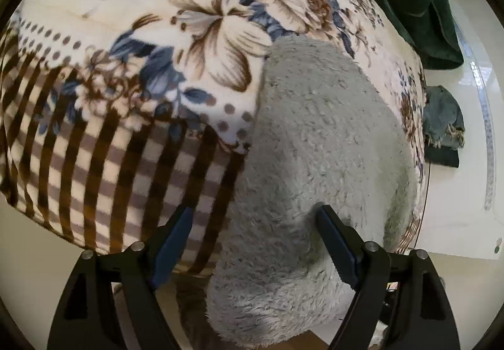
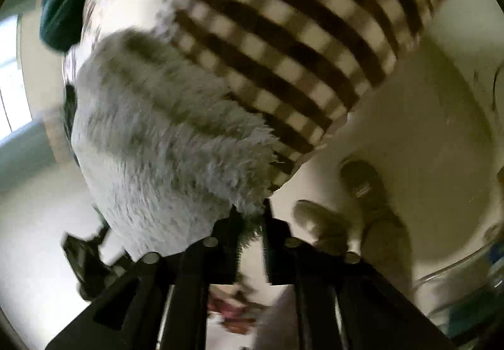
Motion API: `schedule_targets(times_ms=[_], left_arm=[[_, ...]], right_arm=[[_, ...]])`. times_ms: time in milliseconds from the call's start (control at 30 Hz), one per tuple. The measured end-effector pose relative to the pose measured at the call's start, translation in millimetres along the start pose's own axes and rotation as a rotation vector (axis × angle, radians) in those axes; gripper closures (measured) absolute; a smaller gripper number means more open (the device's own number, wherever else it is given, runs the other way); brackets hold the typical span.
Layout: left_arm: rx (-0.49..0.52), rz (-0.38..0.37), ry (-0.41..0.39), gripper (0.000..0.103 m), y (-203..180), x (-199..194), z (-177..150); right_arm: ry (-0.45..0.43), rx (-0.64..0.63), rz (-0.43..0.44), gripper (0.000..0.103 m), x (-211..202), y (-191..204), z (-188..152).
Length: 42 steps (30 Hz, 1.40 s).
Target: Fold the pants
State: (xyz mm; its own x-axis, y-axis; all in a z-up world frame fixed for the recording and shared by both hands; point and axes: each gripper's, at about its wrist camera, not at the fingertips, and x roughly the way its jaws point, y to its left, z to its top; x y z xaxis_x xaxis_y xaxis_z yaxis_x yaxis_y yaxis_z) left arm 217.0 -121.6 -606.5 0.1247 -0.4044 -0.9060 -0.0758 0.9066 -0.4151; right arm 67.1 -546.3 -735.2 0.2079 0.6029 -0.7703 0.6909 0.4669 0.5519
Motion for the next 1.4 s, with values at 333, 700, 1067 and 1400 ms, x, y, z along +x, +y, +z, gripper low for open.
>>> schedule_targets(times_ms=[333,700,1067,1400], left_arm=[[0.056,0.023,-0.006,0.023,-13.3,7.7,9.6],[0.072,0.014,-0.001,0.023,-12.1,10.9,10.8],[0.062,-0.203,-0.039,0.007,-13.1,1.7,13.5],[-0.013,-0.287,0.052,0.002,-0.8,52.1,16.9]], right_arm=[[-0.226,-0.1,0.073,0.04,-29.7,59.4,65.8],[-0.228,-0.251,-0.1,0.065,10.6,117.8,135.6],[-0.169,-0.124,0.169,0.013,-19.8,43.6,24.1],[-0.124,-0.215,0.313,0.005,66.6,46.4,7.7]])
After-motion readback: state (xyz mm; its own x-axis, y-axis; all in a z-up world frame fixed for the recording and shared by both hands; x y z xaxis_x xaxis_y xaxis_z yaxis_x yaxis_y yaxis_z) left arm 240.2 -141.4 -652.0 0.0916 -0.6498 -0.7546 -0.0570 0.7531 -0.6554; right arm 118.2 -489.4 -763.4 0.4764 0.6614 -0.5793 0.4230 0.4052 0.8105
